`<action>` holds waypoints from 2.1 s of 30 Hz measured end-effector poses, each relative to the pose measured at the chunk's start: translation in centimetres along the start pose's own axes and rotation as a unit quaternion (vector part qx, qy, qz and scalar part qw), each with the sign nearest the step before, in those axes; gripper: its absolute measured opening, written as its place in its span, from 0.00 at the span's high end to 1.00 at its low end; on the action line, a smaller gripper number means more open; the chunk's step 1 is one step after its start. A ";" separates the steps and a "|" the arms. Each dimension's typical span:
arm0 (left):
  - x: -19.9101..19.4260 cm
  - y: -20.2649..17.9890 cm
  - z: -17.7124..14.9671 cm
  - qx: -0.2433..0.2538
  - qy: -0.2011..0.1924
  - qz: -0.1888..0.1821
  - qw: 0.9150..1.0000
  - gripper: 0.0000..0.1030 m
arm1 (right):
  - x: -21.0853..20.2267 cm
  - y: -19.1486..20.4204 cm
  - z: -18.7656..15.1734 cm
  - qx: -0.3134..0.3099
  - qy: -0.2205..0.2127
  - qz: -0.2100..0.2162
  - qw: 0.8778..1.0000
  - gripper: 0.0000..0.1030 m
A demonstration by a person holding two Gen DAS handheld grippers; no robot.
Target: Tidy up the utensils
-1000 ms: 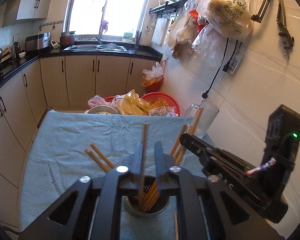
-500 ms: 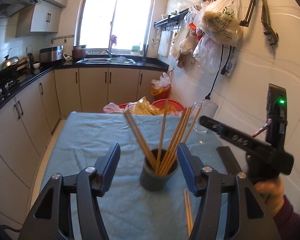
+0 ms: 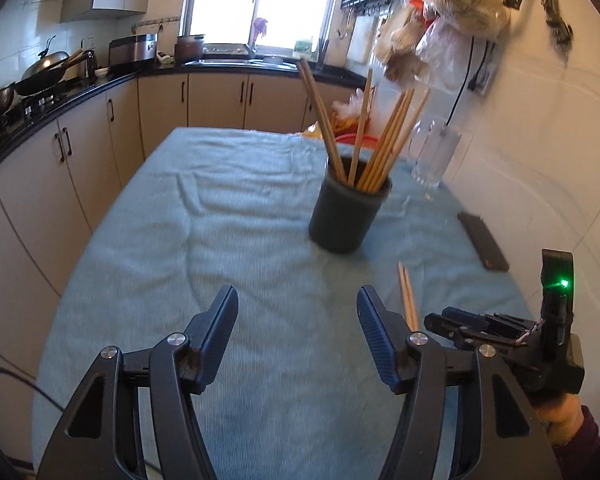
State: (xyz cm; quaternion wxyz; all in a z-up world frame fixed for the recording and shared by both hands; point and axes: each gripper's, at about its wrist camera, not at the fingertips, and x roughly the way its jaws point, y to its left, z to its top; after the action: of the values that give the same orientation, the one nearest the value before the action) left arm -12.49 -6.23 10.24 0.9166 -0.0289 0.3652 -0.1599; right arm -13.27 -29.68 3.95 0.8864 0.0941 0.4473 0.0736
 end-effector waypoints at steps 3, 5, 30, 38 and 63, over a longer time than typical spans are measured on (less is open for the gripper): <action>-0.2 -0.1 -1.0 0.005 0.002 0.005 1.000 0.41 | 0.3 1.1 -0.7 -0.026 0.005 -0.018 0.999 0.67; -0.5 -0.1 -1.4 0.008 0.002 0.007 1.000 0.41 | 0.4 1.3 -0.8 -0.035 0.008 -0.035 0.999 0.70; 1.2 -1.8 -2.3 0.020 0.040 0.006 0.999 0.41 | 0.2 1.2 -0.4 0.029 -0.001 0.017 0.999 0.87; 1.3 -1.8 -2.5 0.028 0.042 0.007 0.999 0.41 | 1.9 1.5 0.0 0.026 0.029 -0.039 0.998 0.89; 1.4 -1.4 -2.5 0.017 0.055 0.004 0.998 0.41 | 0.7 -0.8 -0.2 0.045 0.025 -0.028 0.998 0.60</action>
State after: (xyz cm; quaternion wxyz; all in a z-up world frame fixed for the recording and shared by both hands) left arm -13.67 -7.80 7.71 0.8964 -0.0032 0.4121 -0.1634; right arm -12.94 -30.26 3.11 0.8716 0.1199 0.4742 0.0311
